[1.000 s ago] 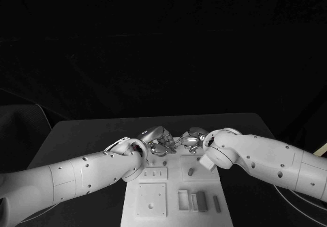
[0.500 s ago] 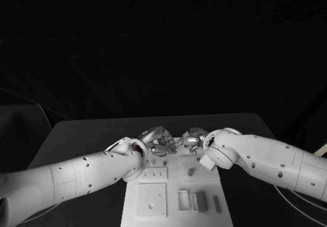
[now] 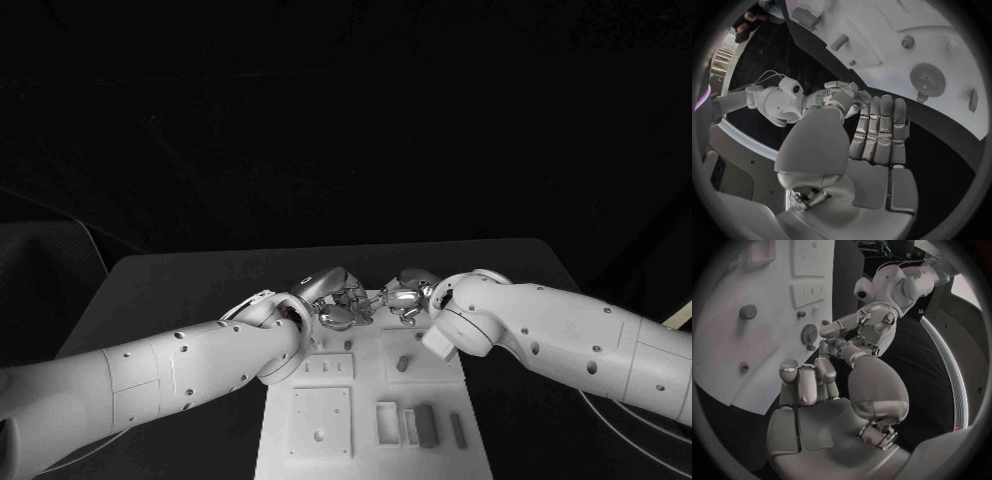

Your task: Assemble the parts on the task board

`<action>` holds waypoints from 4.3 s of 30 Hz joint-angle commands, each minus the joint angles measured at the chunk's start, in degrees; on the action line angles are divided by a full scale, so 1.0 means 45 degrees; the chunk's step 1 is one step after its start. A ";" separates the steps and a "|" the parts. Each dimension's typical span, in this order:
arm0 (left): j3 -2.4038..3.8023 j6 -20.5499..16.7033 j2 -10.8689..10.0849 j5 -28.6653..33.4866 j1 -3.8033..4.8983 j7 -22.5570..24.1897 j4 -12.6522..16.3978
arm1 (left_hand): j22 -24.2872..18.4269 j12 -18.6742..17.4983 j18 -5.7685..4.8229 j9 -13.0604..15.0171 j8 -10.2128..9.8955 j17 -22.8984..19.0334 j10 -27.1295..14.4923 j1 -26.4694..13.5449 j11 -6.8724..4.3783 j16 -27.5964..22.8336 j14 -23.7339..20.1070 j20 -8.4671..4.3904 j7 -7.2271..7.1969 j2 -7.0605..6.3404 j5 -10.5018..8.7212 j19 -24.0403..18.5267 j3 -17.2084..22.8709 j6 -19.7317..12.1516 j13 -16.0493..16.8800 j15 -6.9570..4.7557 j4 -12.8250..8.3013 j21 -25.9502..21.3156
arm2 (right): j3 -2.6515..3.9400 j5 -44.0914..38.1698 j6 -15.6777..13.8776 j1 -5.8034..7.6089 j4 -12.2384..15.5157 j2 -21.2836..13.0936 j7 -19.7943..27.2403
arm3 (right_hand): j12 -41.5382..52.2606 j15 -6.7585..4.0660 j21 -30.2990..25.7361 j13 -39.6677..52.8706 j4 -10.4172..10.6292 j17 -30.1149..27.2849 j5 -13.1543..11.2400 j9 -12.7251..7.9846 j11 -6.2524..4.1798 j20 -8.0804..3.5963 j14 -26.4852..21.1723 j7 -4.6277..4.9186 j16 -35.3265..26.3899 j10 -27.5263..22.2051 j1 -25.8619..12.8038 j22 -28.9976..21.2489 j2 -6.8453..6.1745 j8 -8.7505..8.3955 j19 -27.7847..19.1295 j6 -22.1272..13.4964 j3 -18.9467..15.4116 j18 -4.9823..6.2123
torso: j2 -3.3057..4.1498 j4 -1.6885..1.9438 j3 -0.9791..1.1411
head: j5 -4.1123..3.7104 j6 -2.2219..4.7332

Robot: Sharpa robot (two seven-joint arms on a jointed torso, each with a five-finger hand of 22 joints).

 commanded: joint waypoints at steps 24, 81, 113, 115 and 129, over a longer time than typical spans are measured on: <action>0.0011 0.0211 -0.0362 0.1165 -0.0043 0.0513 0.0015 | 0.0053 -0.0117 0.0156 -0.0041 0.0041 0.0329 0.0014 0.0266 0.0027 0.0075 0.0010 -0.0034 -0.0142 0.0337 -0.0209 0.0002 0.0735 0.0485 -0.0137 -0.0061 0.0142 0.0161 | 0.0010 0.2343 0.0154 -0.0099 0.0034 -0.0945 0.1916 | -0.0584 0.0114 0.1319 -0.0253 0.0975 -0.0707 -0.0022 -0.0799 0.0164 0.0217 -0.0916 0.1159 -0.0103 -0.0824 -0.2767 -0.0071 -0.1556 -0.0986 -0.0333 -0.1068 -0.0739 0.0148 | 0.0004 -0.0004 -0.0005 | 0.0052 0.0052; 0.0065 0.1027 -0.0576 0.6480 -0.0145 0.3286 0.0019 | -0.0276 -0.0218 -0.0565 -0.0261 -0.0089 0.1342 -0.2074 -0.0910 0.0210 -0.1124 -0.2270 0.0352 -0.0379 -0.0053 -0.0374 -0.2642 0.0700 0.0447 -0.0300 0.0406 -0.0316 -0.0732 | -0.0210 0.8052 0.3318 -0.0969 -0.1508 0.0189 0.3706 | -0.1641 0.0835 0.0053 -0.0915 0.0711 -0.1376 -0.0008 -0.1284 0.1022 0.0553 -0.3727 0.1240 -0.1345 -0.3009 -0.3442 -0.0663 -0.1047 -0.0851 -0.2889 -0.2003 -0.0854 -0.0564 | 0.0007 -0.0001 -0.0007 | -0.0050 0.0265; 0.0066 0.0978 -0.0593 0.6464 -0.0148 0.3260 0.0050 | -0.0278 -0.0191 -0.0582 -0.0258 -0.0069 0.1378 -0.2092 -0.0848 0.0209 -0.1148 -0.2320 0.0357 -0.0384 -0.0019 -0.0365 -0.2706 0.0737 0.0480 -0.0292 0.0410 -0.0368 -0.0748 | -0.0209 0.8280 0.3021 -0.1003 -0.1595 0.0057 0.4370 | -0.1306 0.0847 0.0403 -0.0910 0.0305 -0.1407 0.0022 -0.1082 0.0989 0.0495 -0.3571 0.1137 -0.0989 -0.2866 -0.2956 -0.0593 0.0201 -0.0323 -0.2890 -0.1083 -0.0391 -0.0576 | -0.0002 0.0001 -0.0003 | -0.0026 0.0232; 0.0066 0.0976 -0.0594 0.6464 -0.0148 0.3251 0.0037 | -0.0278 -0.0189 -0.0583 -0.0257 -0.0068 0.1381 -0.2093 -0.0842 0.0209 -0.1150 -0.2323 0.0358 -0.0385 -0.0016 -0.0365 -0.2710 0.0741 0.0482 -0.0291 0.0410 -0.0372 -0.0748 | -0.0209 0.8280 0.2980 -0.1008 -0.1576 0.0049 0.4405 | -0.1275 0.0836 0.0441 -0.0909 0.0233 -0.1410 0.0024 -0.1061 0.0979 0.0490 -0.3549 0.1129 -0.0956 -0.2836 -0.2867 -0.0584 0.0281 -0.0290 -0.2882 -0.1016 -0.0352 -0.0571 | 0.0000 -0.0003 -0.0007 | -0.0023 0.0228; 0.0066 0.0976 -0.0522 0.6464 -0.0148 0.3222 0.0039 | -0.0278 -0.0178 -0.0588 -0.0256 -0.0061 0.1395 -0.2100 -0.0816 0.0210 -0.1157 -0.2338 0.0359 -0.0385 -0.0004 -0.0364 -0.2731 0.0757 0.0494 -0.0288 0.0411 -0.0392 -0.0752 | -0.0207 0.8279 0.2982 -0.1024 -0.1512 0.0074 0.4503 | -0.1092 0.0752 0.0700 -0.0927 -0.0160 -0.1453 0.0012 -0.0963 0.0899 0.0447 -0.3427 0.1109 -0.0756 -0.2678 -0.1780 -0.0530 0.0280 -0.0216 -0.2862 -0.0817 -0.0052 -0.0527 | 0.0001 -0.0001 -0.0006 | -0.0036 0.0208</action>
